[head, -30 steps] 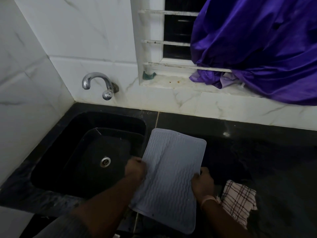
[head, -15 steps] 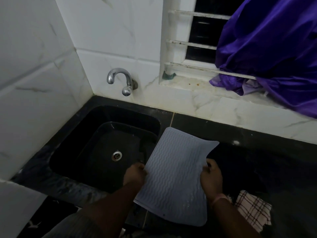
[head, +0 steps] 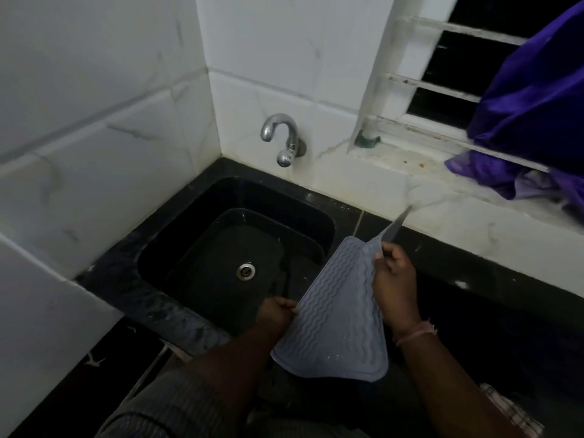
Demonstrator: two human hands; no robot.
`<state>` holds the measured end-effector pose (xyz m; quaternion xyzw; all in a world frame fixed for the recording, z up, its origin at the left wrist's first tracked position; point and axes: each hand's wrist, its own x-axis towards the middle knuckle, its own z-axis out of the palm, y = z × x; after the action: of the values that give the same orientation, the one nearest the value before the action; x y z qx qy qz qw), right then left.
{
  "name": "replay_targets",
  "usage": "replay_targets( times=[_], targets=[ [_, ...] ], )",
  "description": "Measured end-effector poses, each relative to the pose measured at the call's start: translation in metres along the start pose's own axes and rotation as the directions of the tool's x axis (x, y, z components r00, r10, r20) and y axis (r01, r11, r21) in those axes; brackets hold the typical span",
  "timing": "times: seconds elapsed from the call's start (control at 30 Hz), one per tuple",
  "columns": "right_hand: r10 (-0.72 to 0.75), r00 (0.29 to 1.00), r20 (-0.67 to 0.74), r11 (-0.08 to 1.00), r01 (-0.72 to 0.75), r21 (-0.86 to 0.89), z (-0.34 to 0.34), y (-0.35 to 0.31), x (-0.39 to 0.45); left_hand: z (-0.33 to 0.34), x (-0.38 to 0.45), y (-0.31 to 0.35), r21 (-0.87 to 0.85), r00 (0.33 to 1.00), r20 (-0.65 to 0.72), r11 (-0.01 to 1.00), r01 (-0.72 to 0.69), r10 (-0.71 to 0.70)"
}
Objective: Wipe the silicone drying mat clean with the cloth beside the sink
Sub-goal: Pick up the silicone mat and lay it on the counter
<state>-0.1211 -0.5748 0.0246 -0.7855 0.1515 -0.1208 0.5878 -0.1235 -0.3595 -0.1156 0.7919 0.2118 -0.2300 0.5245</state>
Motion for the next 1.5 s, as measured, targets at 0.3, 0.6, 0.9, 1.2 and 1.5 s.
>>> replay_targets(
  times=[0.3, 0.6, 0.9, 1.2, 1.5],
  targets=[
    [-0.090, 0.995, 0.042, 0.996, 0.090, 0.008, 0.014, -0.039, 0.011, -0.001, 0.005, -0.005, -0.097, 0.998, 0.020, 0.993, 0.066, -0.064],
    [-0.113, 0.992, 0.060, 0.992, 0.110, 0.057, 0.006, -0.076, 0.013, -0.009, -0.001, -0.002, -0.147, 0.990, 0.124, 0.986, 0.079, -0.061],
    [-0.111, 0.974, 0.198, 0.989, 0.090, 0.114, 0.024, -0.096, 0.030, -0.007, -0.006, 0.007, -0.177, 0.977, 0.203, 0.978, 0.106, -0.069],
    [-0.043, 0.972, 0.233, 0.982, -0.002, 0.189, 0.011, -0.095, 0.035, -0.006, -0.019, 0.032, -0.466, 0.930, 0.353, 0.843, 0.267, -0.100],
    [-0.052, 0.991, 0.127, 0.999, 0.051, 0.009, -0.017, -0.079, 0.045, 0.018, -0.002, 0.041, -0.491, 0.989, 0.147, 0.866, 0.092, -0.022]
  ],
)
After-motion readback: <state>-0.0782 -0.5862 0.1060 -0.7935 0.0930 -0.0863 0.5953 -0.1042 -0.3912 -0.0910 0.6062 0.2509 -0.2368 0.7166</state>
